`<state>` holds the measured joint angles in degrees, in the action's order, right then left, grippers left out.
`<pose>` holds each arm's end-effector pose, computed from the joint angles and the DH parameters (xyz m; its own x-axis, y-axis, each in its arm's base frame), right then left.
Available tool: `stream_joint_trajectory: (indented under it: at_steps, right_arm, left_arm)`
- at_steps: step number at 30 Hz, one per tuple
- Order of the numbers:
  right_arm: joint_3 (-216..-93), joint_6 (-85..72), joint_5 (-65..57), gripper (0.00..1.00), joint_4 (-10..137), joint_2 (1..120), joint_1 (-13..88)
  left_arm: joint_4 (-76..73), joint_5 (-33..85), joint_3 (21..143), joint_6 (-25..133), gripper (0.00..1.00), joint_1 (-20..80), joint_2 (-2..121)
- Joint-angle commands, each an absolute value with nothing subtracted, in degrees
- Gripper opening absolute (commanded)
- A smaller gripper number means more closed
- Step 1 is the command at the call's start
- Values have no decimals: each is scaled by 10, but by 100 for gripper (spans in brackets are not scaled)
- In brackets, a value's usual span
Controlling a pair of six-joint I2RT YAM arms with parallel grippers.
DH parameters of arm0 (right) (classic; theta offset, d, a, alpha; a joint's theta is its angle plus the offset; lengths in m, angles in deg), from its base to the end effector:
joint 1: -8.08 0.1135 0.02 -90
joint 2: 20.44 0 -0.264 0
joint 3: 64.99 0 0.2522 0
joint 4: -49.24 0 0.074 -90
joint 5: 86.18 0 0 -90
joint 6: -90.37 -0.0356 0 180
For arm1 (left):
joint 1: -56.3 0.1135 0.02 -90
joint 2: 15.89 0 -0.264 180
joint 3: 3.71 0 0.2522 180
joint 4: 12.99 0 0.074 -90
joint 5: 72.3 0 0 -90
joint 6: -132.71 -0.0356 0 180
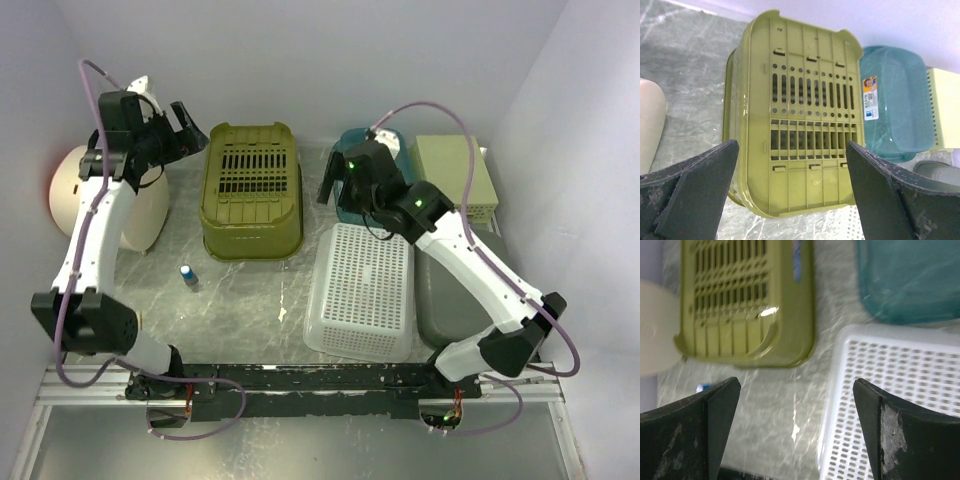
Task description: Turn the large container upside down
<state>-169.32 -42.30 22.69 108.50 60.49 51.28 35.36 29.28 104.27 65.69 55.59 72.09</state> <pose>0.2245 0.1950 0.4113 -0.6235 0.2943 -0.7243 -0.0463 0.9109 0.4100 0.3434 -0.0114 0.4119 -0.5108 -0.3762 -0.7730 -0.0116 0.9021 -0.4313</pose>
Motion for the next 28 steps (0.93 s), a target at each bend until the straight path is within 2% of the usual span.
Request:
stream_joint_trajectory:
  at_steps: [1,4,9,18,28]
  right_arm:
    - [-1804,-482,470,99,1243,628,513]
    - [-1843,-496,565,100,1302,633,513]
    - [-1793,-408,543,100,1223,572,512]
    - [-1642,-365,513,100,1081,437,513]
    - [-1685,-394,542,100,1173,488,513]
  left_arm:
    - [355,256,1012,662,99,535,634]
    - [306,278,929,658,99,525,556]
    - [262,268,840,636,99,523,441]
    - [276,283,798,602,99,516,408]
    - [247,275,794,612,99,516,401]
